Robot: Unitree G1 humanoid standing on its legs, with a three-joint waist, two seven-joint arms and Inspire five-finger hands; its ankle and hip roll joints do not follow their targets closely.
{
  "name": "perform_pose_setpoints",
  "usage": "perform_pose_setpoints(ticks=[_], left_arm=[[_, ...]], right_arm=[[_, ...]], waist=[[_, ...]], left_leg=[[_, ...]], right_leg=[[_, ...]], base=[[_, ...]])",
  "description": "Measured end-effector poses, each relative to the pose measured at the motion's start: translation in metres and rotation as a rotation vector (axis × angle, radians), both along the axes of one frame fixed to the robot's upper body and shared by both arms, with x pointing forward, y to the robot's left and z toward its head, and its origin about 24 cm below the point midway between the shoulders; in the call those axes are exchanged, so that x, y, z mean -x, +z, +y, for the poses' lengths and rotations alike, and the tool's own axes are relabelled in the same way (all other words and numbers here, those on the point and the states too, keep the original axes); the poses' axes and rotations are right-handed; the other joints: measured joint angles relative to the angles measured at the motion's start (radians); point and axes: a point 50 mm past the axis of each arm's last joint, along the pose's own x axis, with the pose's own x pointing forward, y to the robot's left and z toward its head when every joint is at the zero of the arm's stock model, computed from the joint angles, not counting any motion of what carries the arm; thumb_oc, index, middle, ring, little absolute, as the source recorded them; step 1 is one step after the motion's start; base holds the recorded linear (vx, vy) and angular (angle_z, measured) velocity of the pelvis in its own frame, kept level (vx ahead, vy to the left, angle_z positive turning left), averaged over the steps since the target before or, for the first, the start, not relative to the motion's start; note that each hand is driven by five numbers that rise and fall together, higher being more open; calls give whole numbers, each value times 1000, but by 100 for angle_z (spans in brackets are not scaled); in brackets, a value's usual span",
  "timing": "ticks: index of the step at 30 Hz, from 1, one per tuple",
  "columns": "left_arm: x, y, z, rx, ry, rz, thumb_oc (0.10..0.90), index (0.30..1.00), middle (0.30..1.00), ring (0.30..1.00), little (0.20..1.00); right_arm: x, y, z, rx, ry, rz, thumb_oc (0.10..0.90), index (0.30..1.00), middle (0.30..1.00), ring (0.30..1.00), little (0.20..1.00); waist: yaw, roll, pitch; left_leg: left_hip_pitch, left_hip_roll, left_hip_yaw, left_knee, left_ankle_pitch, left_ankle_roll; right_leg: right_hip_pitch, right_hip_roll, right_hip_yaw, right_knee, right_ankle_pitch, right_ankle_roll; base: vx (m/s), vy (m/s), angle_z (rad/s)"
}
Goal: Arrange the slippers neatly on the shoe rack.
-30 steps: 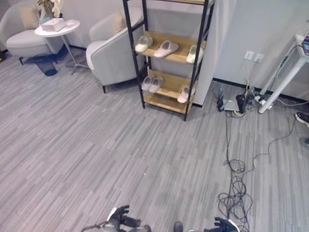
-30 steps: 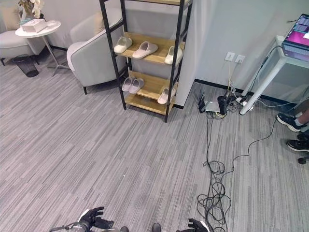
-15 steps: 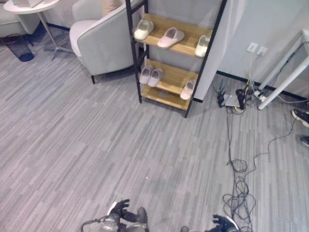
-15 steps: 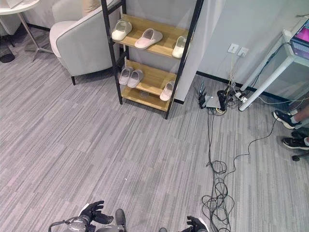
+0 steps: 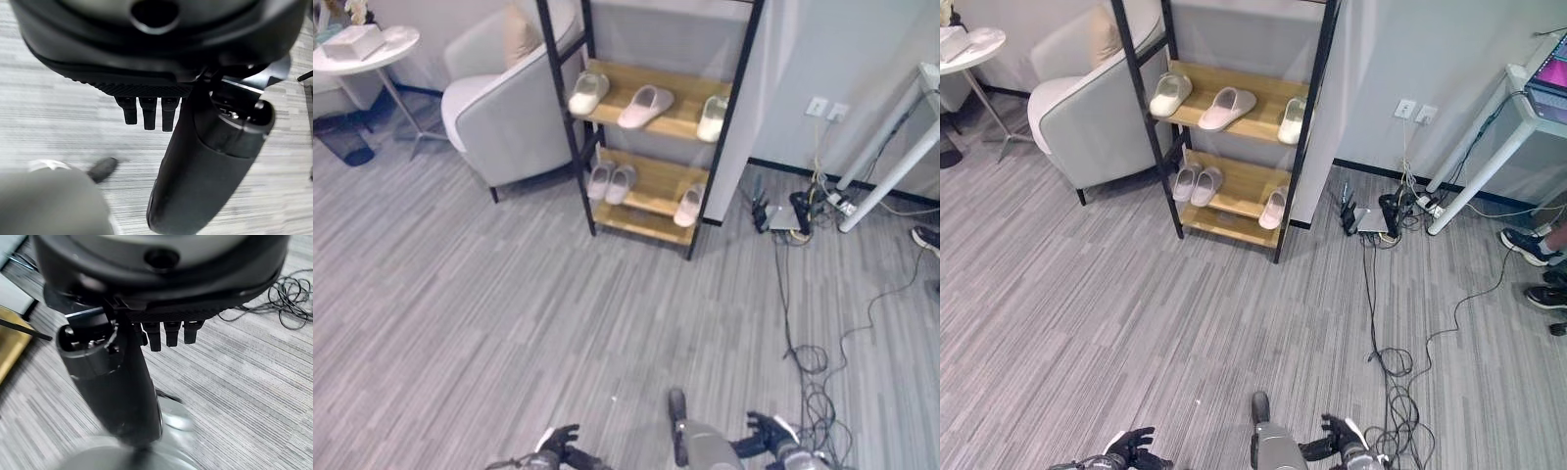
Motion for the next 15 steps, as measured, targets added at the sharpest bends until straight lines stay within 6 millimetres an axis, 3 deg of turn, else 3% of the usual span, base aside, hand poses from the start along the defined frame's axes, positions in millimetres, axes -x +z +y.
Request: perform_pose_setpoints(ticks=[1, 2, 4, 6, 7, 8, 9, 11, 13, 14, 15], left_arm=[[0, -1, -7, 18, -12, -3, 800, 900, 900, 900, 900], [-1, -1, -12, 35, -20, -3, 800, 900, 900, 900, 900], [-2, -1, -15, 46, -22, -3, 800, 900, 900, 900, 900], [-4, -1, -16, 53, -13, -13, 800, 900, 900, 900, 900], [-7, 0, -15, 50, -13, -23, 800, 900, 900, 900, 900], [-12, 2, -15, 50, -13, -34, 800, 900, 900, 900, 900], [-17, 3, -14, 45, -20, -49, 800, 900, 900, 900, 900], [-25, 6, -15, 48, -25, -74, 800, 900, 900, 900, 900], [-28, 7, -16, 51, -32, -93, 800, 900, 900, 900, 900], [-30, 8, -17, 53, -35, -98, 800, 900, 900, 900, 900], [-31, 9, -17, 51, -37, -102, 800, 900, 900, 900, 900]], right_arm=[[8, -2, -3, 11, -4, 34, 800, 900, 900, 900, 900], [13, -3, -3, 9, -6, 48, 800, 900, 900, 900, 900], [11, -3, -2, 4, 0, 46, 800, 900, 900, 900, 900], [8, -2, 0, -2, 6, 27, 800, 900, 900, 900, 900], [7, -2, 0, -4, 10, 23, 800, 900, 900, 900, 900], [4, -1, 1, -7, 12, 12, 800, 900, 900, 900, 900], [2, -1, 2, -8, 13, 10, 800, 900, 900, 900, 900], [-1, -1, 3, -3, 14, 6, 800, 900, 900, 900, 900], [-1, -1, 1, 4, 14, 11, 800, 900, 900, 900, 900], [2, -2, 1, 7, 12, 21, 800, 900, 900, 900, 900], [1, -1, 0, 10, 13, 19, 800, 900, 900, 900, 900]], waist=[[4, 22, -19], [5, 39, -30], [5, 27, -30], [10, 2, -31], [14, -6, -31], [18, -13, -28], [25, -23, -26], [32, -43, -15], [47, -36, -11], [55, -33, -8], [61, -27, 0]], left_leg=[[-8, 35, -16, 27, -7, -8], [-45, 61, -36, 123, -6, -46], [-107, 76, -63, 287, 9, -82], [-211, 93, -74, 527, 63, -153], [-238, 101, -82, 600, 78, -166], [-291, 107, -89, 691, 139, -170], [-326, 115, -73, 758, 127, -160], [-374, 99, -64, 706, 69, -121], [-414, 96, -21, 575, 69, -103], [-413, 82, -18, 401, 77, -99], [-414, 83, -15, 348, 103, -88]], right_leg=[[17, 32, -8, -11, -22, -3], [52, 46, -31, -43, -24, -15], [110, 53, -43, -92, -30, -34], [167, 62, -46, -136, -40, -72], [175, 63, -46, -142, -44, -77], [191, 69, -43, -145, -55, -99], [208, 67, -44, -152, -44, -114], [249, 66, -38, -184, -70, -128], [280, 76, -42, -201, -82, -136], [294, 83, -39, -213, -92, -132], [301, 89, -39, -210, -92, -138]], base=[[206, -183, 39], [177, -206, 29], [225, -246, 21], [268, -228, 4], [244, -146, -6], [183, -62, -9], [294, -69, -9], [303, -7, 10], [342, 70, 1], [375, 101, -13], [350, 89, -15]])
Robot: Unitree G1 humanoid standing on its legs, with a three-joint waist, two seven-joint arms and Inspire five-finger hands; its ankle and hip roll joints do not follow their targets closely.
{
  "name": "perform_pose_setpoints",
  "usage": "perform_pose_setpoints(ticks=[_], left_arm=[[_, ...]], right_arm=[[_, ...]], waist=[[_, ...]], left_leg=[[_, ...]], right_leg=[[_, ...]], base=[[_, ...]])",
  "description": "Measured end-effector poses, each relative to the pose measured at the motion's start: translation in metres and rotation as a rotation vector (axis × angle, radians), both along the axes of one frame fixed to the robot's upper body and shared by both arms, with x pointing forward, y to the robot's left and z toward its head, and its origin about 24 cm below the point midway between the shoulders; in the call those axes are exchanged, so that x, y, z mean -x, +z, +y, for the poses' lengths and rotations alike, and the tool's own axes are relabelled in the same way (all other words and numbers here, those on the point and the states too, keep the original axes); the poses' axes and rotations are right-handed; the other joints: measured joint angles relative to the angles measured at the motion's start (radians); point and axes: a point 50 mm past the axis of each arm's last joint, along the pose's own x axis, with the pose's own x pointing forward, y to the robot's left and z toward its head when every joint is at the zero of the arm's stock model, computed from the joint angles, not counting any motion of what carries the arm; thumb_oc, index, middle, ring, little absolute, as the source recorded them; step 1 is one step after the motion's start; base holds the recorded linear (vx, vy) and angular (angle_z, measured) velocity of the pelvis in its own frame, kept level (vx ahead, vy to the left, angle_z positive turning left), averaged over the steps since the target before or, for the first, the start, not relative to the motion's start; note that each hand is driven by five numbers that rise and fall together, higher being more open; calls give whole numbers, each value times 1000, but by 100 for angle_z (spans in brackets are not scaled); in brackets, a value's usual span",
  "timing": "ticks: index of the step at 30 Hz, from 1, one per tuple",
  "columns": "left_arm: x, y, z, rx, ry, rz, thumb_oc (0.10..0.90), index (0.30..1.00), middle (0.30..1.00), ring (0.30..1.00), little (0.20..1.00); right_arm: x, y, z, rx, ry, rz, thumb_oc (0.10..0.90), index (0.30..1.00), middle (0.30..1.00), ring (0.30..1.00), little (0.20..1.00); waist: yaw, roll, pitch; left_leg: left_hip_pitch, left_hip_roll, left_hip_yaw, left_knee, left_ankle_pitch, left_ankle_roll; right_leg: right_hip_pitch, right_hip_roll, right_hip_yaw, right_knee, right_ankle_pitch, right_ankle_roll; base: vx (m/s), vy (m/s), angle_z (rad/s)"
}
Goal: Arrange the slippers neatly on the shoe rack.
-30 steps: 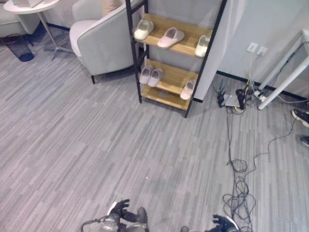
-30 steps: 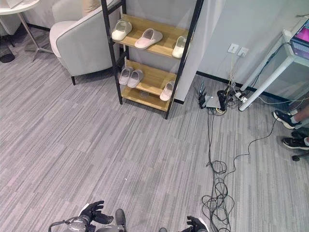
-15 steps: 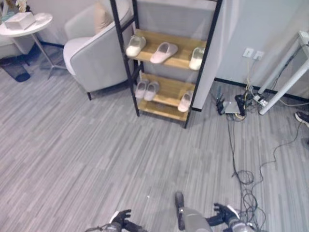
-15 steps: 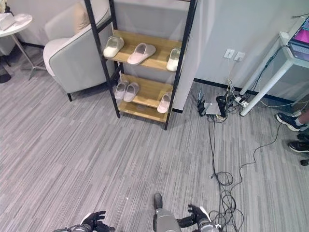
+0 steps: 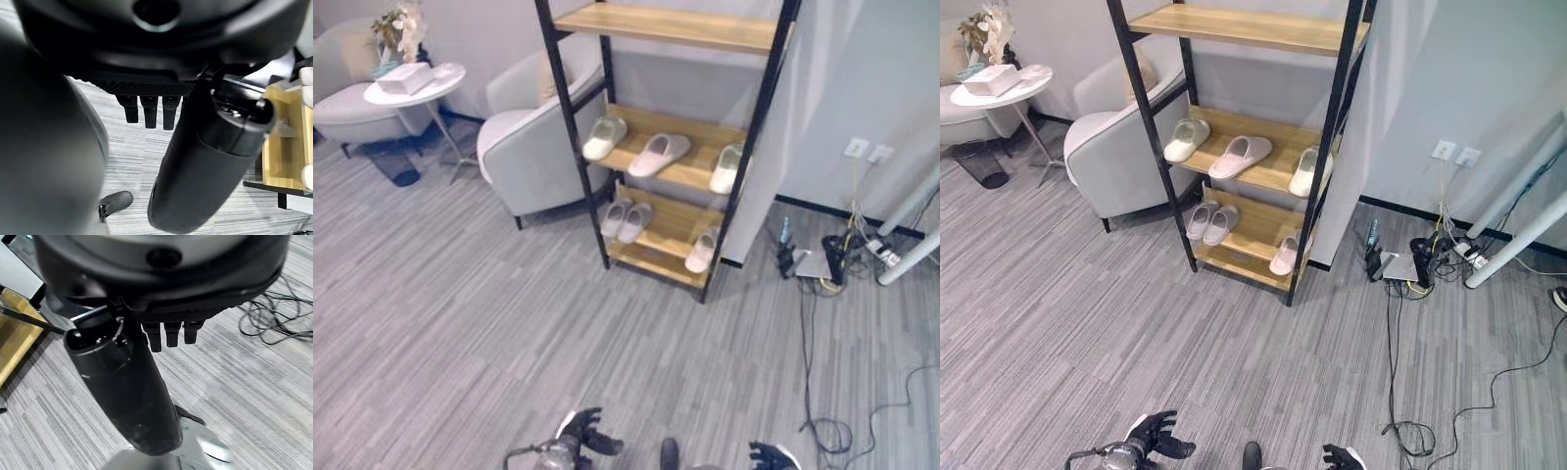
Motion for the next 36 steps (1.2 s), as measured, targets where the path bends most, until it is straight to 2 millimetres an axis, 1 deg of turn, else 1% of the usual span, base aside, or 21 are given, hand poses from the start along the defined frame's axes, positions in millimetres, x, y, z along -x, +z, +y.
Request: perform_pose_setpoints(ticks=[2, 3, 4, 6, 7, 8, 11, 12, 13, 14, 17, 19, 20, 24, 26, 27, 28, 29, 31, 33, 36], left_arm=[[-1, 0, 0, -1, 4, -3, 800, 900, 900, 900, 900], [-3, 1, 0, -1, 7, -10, 800, 900, 900, 900, 900], [-6, 2, 3, 2, 27, -17, 800, 900, 900, 900, 900], [-3, 1, 4, 11, 62, -11, 800, 900, 900, 900, 900], [0, 0, 6, 11, 72, 0, 800, 900, 900, 900, 900], [3, -1, 7, 9, 77, 9, 800, 900, 900, 900, 900], [2, 2, 22, -37, 71, 11, 800, 900, 900, 900, 900], [3, 1, 25, -46, 71, 20, 800, 900, 900, 900, 900], [4, 1, 25, -47, 71, 23, 800, 900, 900, 900, 900], [9, 0, 29, -62, 59, 44, 800, 900, 900, 900, 900], [11, 0, 33, -76, 55, 46, 800, 900, 900, 900, 900], [11, 1, 36, -86, 56, 46, 800, 900, 900, 900, 900], [17, -1, 37, -94, 64, 58, 800, 900, 900, 900, 900], [22, -2, 40, -100, 68, 74, 800, 900, 900, 900, 900], [24, -2, 42, -106, 68, 80, 800, 900, 900, 900, 900], [29, -3, 44, -111, 68, 92, 800, 900, 900, 900, 900], [28, -4, 39, -100, 62, 90, 800, 900, 900, 900, 900], [28, -5, 32, -76, 55, 91, 800, 900, 900, 900, 900], [25, -6, 22, -44, 35, 85, 800, 900, 900, 900, 900], [20, -6, 10, -21, 11, 74, 800, 900, 900, 900, 900], [15, -5, -1, 15, -1, 59, 800, 900, 900, 900, 900]], right_arm=[[-3, 1, -1, 7, 0, -2, 800, 900, 900, 900, 900], [-2, 1, -1, 7, 0, -2, 800, 900, 900, 900, 900], [-8, 1, 0, 5, 3, -15, 800, 900, 900, 900, 900], [-1, 0, -1, 5, 0, -3, 800, 900, 900, 900, 900], [3, 0, -3, 10, -10, 9, 800, 900, 900, 900, 900], [4, -1, -3, 11, -8, 11, 800, 900, 900, 900, 900], [6, -2, 4, -10, -6, 16, 800, 900, 900, 900, 900], [3, -2, 3, -9, -8, 8, 800, 900, 900, 900, 900], [3, -2, 3, -9, -9, 7, 800, 900, 900, 900, 900], [0, -1, 2, -7, -11, -5, 800, 900, 900, 900, 900], [-12, 4, -1, 1, 3, -41, 800, 900, 900, 900, 900], [-17, 5, 0, -3, 8, -59, 800, 900, 900, 900, 900], [-24, 7, 1, -5, 18, -76, 800, 900, 900, 900, 900], [-33, 9, 6, -14, 28, -95, 800, 900, 900, 900, 900], [-23, 5, 6, -17, 17, -67, 800, 900, 900, 900, 900], [-9, 2, 5, -17, 6, -32, 800, 900, 900, 900, 900], [-4, 1, 4, -16, 3, -18, 800, 900, 900, 900, 900], [6, -2, 3, -15, -5, 13, 800, 900, 900, 900, 900], [10, -2, 0, -12, -12, 30, 800, 900, 900, 900, 900], [13, -2, -2, -5, -14, 35, 800, 900, 900, 900, 900], [7, 0, -5, 5, -11, 15, 800, 900, 900, 900, 900]], waist=[[25, 21, 11], [29, 27, 20], [29, 30, 35], [35, 38, 35], [33, 48, 30], [32, 57, 19], [27, -1, 14], [20, 1, 14], [20, 1, 15], [22, 0, 16], [18, 6, 21], [17, 8, 22], [18, 10, 24], [1, -9, 25], [-10, -24, 24], [-24, -23, 21], [-30, -7, 15], [-29, 11, 4], [-31, 23, -2], [-29, 6, -2], [-31, 10, -1]], left_leg=[[6, -1, -49, -243, 93, -16], [-3, 2, -49, -268, 117, -10], [-26, 6, -60, -278, 156, -13], [-10, 3, -39, -292, 168, -4], [1, -1, -31, -271, 165, 13], [20, -13, -27, -271, 213, 68], [67, -77, 40, -289, 172, 127], [88, -86, 46, -303, 166, 134], [93, -88, 47, -306, 161, 141], [148, -101, 53, -316, 136, 164], [216, -118, 57, -327, 78, 198], [232, -118, 52, -335, 74, 197], [254, -114, 60, -349, 59, 188], [277, -109, 64, -356, 24, 161], [316, -105, 50, -361, -7, 117], [343, -98, 13, -360, -30, 99], [351, -79, -6, -357, -42, 97], [345, -55, -45, -327, -58, 89], [331, -35, -32, -256, -46, 66], [271, -37, -31, -103, -46, 28], [178, -24, -31, 87, -61, -14]], right_leg=[[29, 30, 30, -4, -32, 15], [40, 38, 32, 0, -28, 6], [71, 45, 47, -3, -60, 24], [102, 45, 73, 4, -78, 35], [129, 42, 92, 8, -107, 50], [136, 34, 113, 27, -132, 75], [55, -40, 110, 239, -219, 145], [4, -60, 109, 360, -236, 167], [-8, -61, 111, 393, -238, 170], [-91, -93, 97, 628, -263, 205], [-172, -125, 78, 720, -277, 207], [-207, -123, 83, 699, -280, 202], [-251, -104, 81, 588, -278, 194], [-338, -89, 52, 380, -172, 186], [-346, -103, 20, 280, -84, 182], [-314, -100, -7, 274, -16, 181], [-297, -78, -8, 268, -11, 177], [-265, -41, -4, 237, 11, 162], [-215, -17, -21, 183, 10, 125], [-155, -22, -25, 110, 31, 75], [-96, -19, -20, 53, 37, 25]], base=[[328, 76, -34], [318, 101, -35], [408, 172, -38], [309, 151, -50], [160, 108, -56], [207, 156, -48], [167, 125, -35], [171, 103, -18], [270, 124, -3], [226, 87, 0], [248, 25, -2], [283, -54, 2], [286, -74, -8], [215, -65, -5], [276, -105, 24], [227, -78, 43], [259, -118, 61], [129, -90, 38], [124, -94, 29], [86, -57, 24], [146, -2, -5]])
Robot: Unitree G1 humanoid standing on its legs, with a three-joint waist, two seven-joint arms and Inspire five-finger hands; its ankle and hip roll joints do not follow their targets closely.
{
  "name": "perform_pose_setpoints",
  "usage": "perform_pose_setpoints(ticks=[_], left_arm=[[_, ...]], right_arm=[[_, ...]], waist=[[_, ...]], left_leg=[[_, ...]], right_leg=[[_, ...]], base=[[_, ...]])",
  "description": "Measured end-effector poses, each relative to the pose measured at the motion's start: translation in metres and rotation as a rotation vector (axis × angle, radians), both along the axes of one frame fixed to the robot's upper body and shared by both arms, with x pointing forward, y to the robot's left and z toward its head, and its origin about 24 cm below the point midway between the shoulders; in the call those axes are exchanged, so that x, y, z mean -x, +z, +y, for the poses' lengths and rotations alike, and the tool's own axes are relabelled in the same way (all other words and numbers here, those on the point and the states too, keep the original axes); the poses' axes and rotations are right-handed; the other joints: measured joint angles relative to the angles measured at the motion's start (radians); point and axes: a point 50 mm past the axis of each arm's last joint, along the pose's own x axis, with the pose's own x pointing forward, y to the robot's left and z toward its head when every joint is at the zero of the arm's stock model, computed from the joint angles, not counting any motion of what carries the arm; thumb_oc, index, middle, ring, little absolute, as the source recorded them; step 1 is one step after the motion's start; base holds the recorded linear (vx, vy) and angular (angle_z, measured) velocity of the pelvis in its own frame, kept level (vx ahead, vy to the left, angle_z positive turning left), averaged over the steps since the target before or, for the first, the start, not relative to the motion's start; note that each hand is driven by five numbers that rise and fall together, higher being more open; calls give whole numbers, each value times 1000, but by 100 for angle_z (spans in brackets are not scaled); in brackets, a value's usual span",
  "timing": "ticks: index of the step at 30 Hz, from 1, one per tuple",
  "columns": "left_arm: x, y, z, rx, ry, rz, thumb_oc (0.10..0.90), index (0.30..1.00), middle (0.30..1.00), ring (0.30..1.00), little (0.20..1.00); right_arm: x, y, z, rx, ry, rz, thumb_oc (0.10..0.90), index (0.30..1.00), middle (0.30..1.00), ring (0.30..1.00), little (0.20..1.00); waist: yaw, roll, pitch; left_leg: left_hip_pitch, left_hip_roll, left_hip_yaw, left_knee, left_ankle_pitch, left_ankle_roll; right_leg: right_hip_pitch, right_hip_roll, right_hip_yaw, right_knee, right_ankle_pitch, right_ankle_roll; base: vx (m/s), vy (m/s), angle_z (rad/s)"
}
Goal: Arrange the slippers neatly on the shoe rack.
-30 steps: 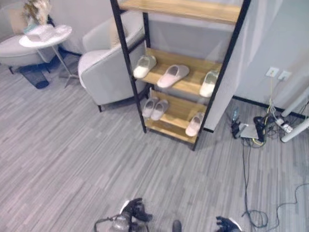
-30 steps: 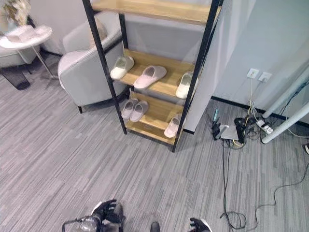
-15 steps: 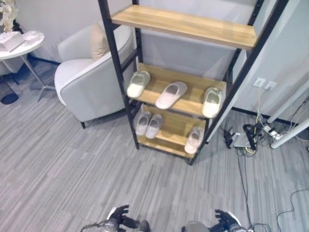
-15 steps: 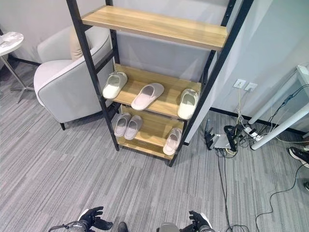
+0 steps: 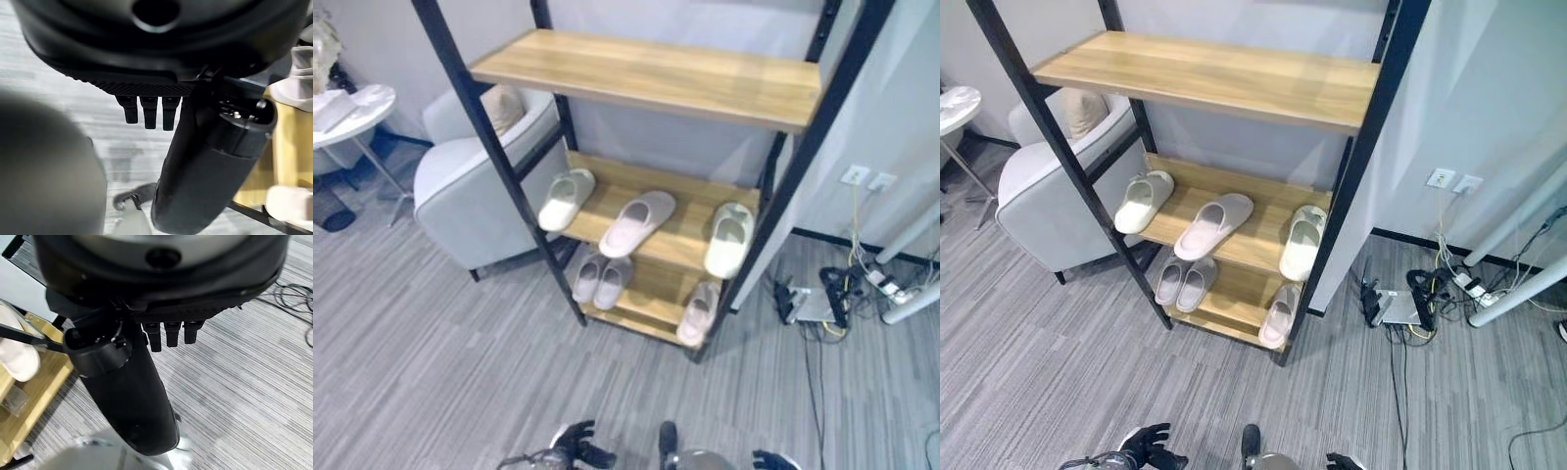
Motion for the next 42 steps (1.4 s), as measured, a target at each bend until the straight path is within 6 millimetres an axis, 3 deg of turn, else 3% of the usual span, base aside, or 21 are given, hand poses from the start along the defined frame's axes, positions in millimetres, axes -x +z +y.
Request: perform_pose_setpoints(ticks=[2, 4, 5, 6, 10, 12, 13, 16, 17, 20, 21, 23, 26, 28, 29, 30, 35, 38, 42], left_arm=[[-1, 0, -2, 5, -2, -2, 800, 900, 900, 900, 900], [-3, 1, -2, 7, -4, -10, 800, 900, 900, 900, 900], [-2, 1, 0, 1, -2, -5, 800, 900, 900, 900, 900], [-4, 1, -1, 4, -1, -14, 800, 900, 900, 900, 900], [-15, 5, -3, 7, -4, -50, 800, 900, 900, 900, 900], [-13, 4, -3, 9, -3, -44, 800, 900, 900, 900, 900], [-10, 3, -2, 8, -1, -32, 800, 900, 900, 900, 900], [-18, 9, 15, -46, 4, -63, 800, 900, 900, 900, 900], [-16, 8, 18, -53, 0, -57, 800, 900, 900, 900, 900], [-17, 11, 30, -91, -10, -57, 800, 900, 900, 900, 900], [-16, 10, 33, -97, -7, -54, 800, 900, 900, 900, 900], [-16, 11, 33, -98, -5, -60, 800, 900, 900, 900, 900], [-9, 9, 38, -108, 12, -44, 800, 900, 900, 900, 900], [0, 8, 44, -117, 27, -22, 800, 900, 900, 900, 900], [1, 7, 43, -109, 31, -19, 800, 900, 900, 900, 900], [2, 7, 42, -106, 33, -18, 800, 900, 900, 900, 900], [0, 7, 38, -98, 10, -25, 800, 900, 900, 900, 900], [-4, 7, 32, -84, 10, -37, 800, 900, 900, 900, 900], [-7, 6, 21, -56, 2, -45, 800, 900, 900, 900, 900]], right_arm=[[1, -1, 2, -2, -2, 0, 800, 900, 900, 900, 900], [-2, 0, 2, -3, -1, -4, 800, 900, 900, 900, 900], [-5, 0, 5, -7, 1, -9, 800, 900, 900, 900, 900], [-4, 0, 4, -4, 1, -9, 800, 900, 900, 900, 900], [-6, 1, 1, 6, -1, -18, 800, 900, 900, 900, 900], [-3, 1, -3, 16, -5, -6, 800, 900, 900, 900, 900], [3, 0, -5, 21, -11, 17, 800, 900, 900, 900, 900], [3, -4, 8, -11, -10, 25, 800, 900, 900, 900, 900], [4, -4, 9, -15, -10, 28, 800, 900, 900, 900, 900], [-15, 0, 11, -14, 7, -22, 800, 900, 900, 900, 900], [-22, 2, 7, 3, 24, -33, 800, 900, 900, 900, 900], [-24, 4, 4, 18, 45, -38, 800, 900, 900, 900, 900], [-20, 3, 7, 6, 54, -35, 800, 900, 900, 900, 900], [-20, 2, 12, -8, 55, -41, 800, 900, 900, 900, 900], [-17, 1, 11, -3, 50, -33, 800, 900, 900, 900, 900], [-13, 1, 8, 1, 49, -22, 800, 900, 900, 900, 900], [-2, -1, 7, 1, 41, 0, 800, 900, 900, 900, 900], [-5, 0, 3, 12, 43, -4, 800, 900, 900, 900, 900], [-3, 1, -3, 28, 38, 1, 800, 900, 900, 900, 900]], waist=[[1, -4, 3], [3, -6, 9], [5, -5, 8], [12, 2, 16], [53, 28, 21], [53, 42, 19], [52, 55, 18], [53, -26, 26], [53, -31, 26], [55, -23, 39], [60, -16, 45], [58, -9, 50], [56, -10, 53], [56, -26, 49], [56, -16, 48], [53, -5, 46], [56, 7, 42], [59, 16, 37], [54, 28, 27]], left_leg=[[-5, 13, 65, -57, -6, 11], [-26, 12, 69, -103, 1, 5], [-14, 10, 63, -262, 32, 1], [-36, 31, 55, -344, 104, -3], [-92, 71, -14, -396, 190, -9], [-90, 73, -38, -407, 209, -7], [-64, 67, -24, -409, 233, 12], [-42, -15, 42, -425, 207, 68], [-40, -26, 55, -426, 202, 76], [-11, -46, 91, -424, 173, 119], [2, -53, 110, -429, 164, 131], [25, -64, 123, -443, 156, 139], [49, -72, 140, -444, 134, 141], [49, -74, 154, -445, 134, 134], [48, -67, 156, -444, 137, 127], [47, -61, 143, -444, 139, 123], [22, -39, 103, -377, 136, 103], [-7, -28, 39, -323, 138, 80], [-6, -21, 23, -316, 122, 62]], right_leg=[[38, 1, 6, -42, 8, -13], [52, 1, 12, -50, 4, -22], [70, 3, 21, -56, -13, -8], [94, 10, 27, -57, -26, -2], [127, 27, 109, -57, -55, 26], [146, 23, 149, -49, -69, 52], [157, 13, 163, -47, -81, 80], [118, -79, 180, 1, -102, 136], [110, -88, 181, 19, -104, 141], [22, -111, 168, 174, -110, 157], [3, -126, 129, 219, -116, 166], [-6, -140, 64, 253, -119, 178], [-14, -119, 27, 242, -146, 201], [-20, -109, -22, 181, -143, 162], [-7, -100, -48, 149, -121, 135], [29, -74, -37, 97, -98, 135], [108, -47, -55, -50, -39, 109], [109, -50, -48, -50, -36, 102], [117, -48, -40, -50, -41, 90]], base=[[224, 46, -5], [302, 101, -10], [319, 166, -21], [392, 233, -27], [238, 182, -70], [223, 197, -64], [99, 148, -49], [85, 204, -42], [19, 191, -45], [19, 154, -53], [69, 113, -37], [70, 71, -23], [75, 19, -23], [55, -40, -17], [41, -40, -5], [30, -23, 2], [-29, -23, 6], [17, 74, -2], [71, 92, -7]])
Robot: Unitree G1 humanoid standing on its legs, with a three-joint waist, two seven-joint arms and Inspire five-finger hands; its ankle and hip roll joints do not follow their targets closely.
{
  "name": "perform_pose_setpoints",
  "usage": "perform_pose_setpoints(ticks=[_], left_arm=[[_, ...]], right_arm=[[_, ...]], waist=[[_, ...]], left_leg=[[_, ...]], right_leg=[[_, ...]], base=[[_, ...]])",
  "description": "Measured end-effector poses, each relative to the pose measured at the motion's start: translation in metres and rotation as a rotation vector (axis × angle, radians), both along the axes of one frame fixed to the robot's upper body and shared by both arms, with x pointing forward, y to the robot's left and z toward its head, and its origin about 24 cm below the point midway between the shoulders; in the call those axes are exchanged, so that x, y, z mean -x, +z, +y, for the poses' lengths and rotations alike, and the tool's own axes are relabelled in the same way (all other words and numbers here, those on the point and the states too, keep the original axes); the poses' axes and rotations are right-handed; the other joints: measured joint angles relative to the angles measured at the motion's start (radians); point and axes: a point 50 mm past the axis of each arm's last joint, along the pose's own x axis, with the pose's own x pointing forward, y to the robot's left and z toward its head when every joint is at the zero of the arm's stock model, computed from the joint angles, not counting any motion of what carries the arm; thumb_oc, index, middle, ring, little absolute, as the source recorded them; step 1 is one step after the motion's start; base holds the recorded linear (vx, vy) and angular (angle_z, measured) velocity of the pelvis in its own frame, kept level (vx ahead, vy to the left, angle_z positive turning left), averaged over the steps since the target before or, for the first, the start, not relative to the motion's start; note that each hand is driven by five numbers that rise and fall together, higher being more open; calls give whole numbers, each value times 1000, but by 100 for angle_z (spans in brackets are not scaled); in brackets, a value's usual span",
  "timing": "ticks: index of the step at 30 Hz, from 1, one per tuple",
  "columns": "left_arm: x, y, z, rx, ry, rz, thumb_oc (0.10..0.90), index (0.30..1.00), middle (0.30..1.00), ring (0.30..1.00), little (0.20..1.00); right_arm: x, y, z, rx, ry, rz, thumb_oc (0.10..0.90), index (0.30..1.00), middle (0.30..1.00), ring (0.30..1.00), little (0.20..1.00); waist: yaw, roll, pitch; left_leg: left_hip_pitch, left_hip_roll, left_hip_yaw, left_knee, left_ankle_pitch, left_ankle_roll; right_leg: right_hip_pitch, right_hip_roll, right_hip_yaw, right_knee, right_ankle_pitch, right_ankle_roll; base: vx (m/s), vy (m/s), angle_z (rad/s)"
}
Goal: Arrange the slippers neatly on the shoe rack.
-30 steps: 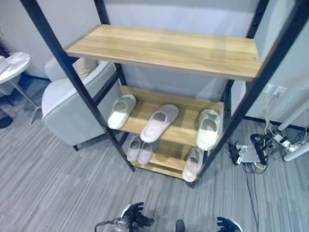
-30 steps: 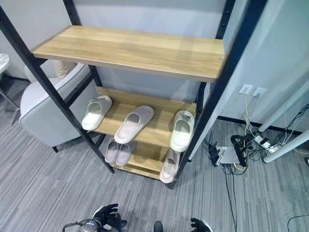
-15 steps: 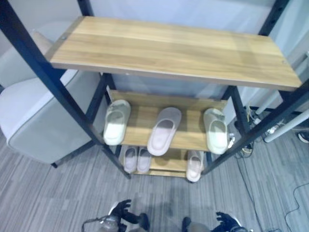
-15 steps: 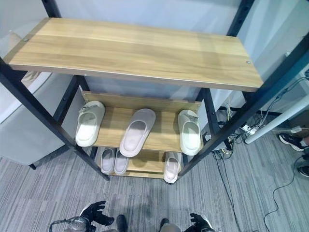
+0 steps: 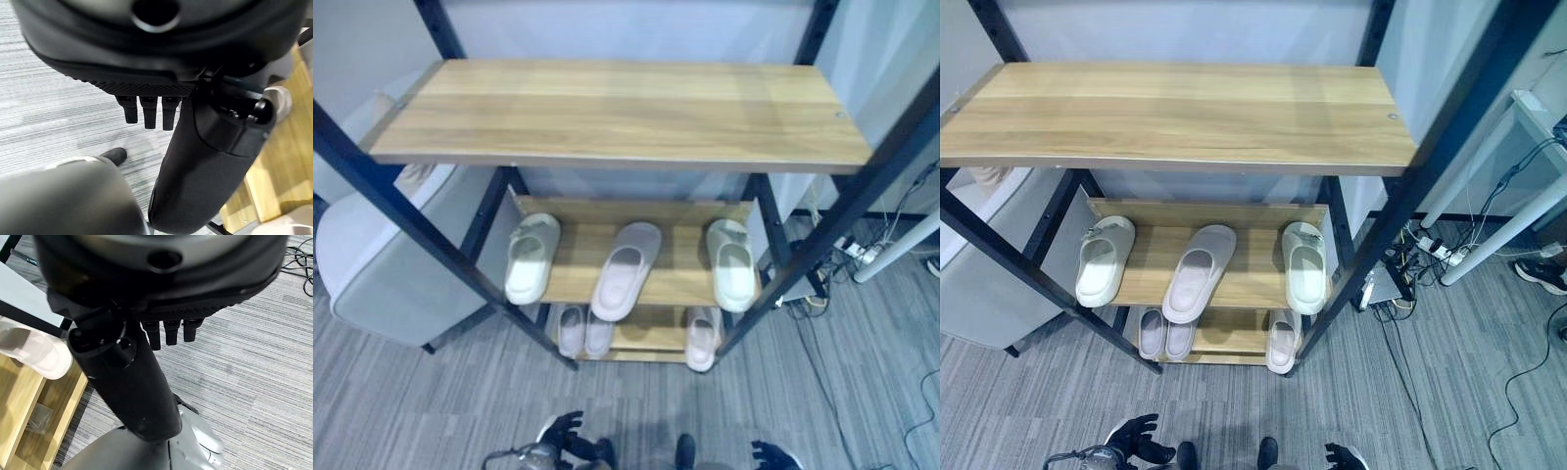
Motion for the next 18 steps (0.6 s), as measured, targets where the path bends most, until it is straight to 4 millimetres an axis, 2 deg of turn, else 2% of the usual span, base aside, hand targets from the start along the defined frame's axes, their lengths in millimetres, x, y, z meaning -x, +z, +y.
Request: perform_pose_setpoints(ticks=[1, 2, 7, 11, 12, 16, 18], left_arm=[[3, -2, -11, 22, -17, 9, 800, 900, 900, 900, 900], [-1, -1, -13, 27, -23, -1, 800, 900, 900, 900, 900], [-5, 2, -19, 39, -73, -41, 800, 900, 900, 900, 900], [-28, 18, -27, 66, -149, -177, 800, 900, 900, 900, 900], [-33, 25, -27, 72, -165, -210, 800, 900, 900, 900, 900], [-56, 78, -23, 123, -269, -492, 800, 900, 900, 900, 900], [-64, 92, -20, 135, -269, -572, 800, 900, 900, 900, 900]], right_arm=[[7, 0, -4, 10, -7, 15, 800, 900, 900, 900, 900], [7, -1, -4, 9, -8, 16, 800, 900, 900, 900, 900], [15, -4, 4, -14, -16, 34, 800, 900, 900, 900, 900], [12, -3, 5, -17, -13, 22, 800, 900, 900, 900, 900], [10, -3, 6, -18, -12, 18, 800, 900, 900, 900, 900], [10, -1, 5, -20, -8, -2, 800, 900, 900, 900, 900], [12, -1, 1, -13, -18, -1, 800, 900, 900, 900, 900]], waist=[[0, 26, -18], [0, 30, -21], [-1, -4, -40], [1, -6, -42], [1, -6, -42], [4, -3, -42], [15, 8, -47]], left_leg=[[0, 9, 0, -5, -31, 3], [1, 8, 1, -10, -32, 3], [36, -14, 2, -85, -5, 18], [38, -27, 4, -110, 11, 29], [40, -30, 5, -114, 12, 30], [58, -34, 9, -130, 19, 35], [58, -36, 9, -130, 20, 35]], right_leg=[[-12, 16, 1, 1, 3, 5], [-13, 13, 3, 1, 6, 6], [-14, -1, 5, 1, 17, 20], [-23, -13, 6, 1, 28, 25], [-24, -15, 7, 1, 29, 26], [-14, -19, 7, 0, 31, 31], [-13, -21, 5, 0, 31, 32]], base=[[88, 126, -1], [127, 158, -1], [78, 107, -1], [20, 57, 1], [29, 44, -3], [20, 16, -1], [17, 2, 0]])
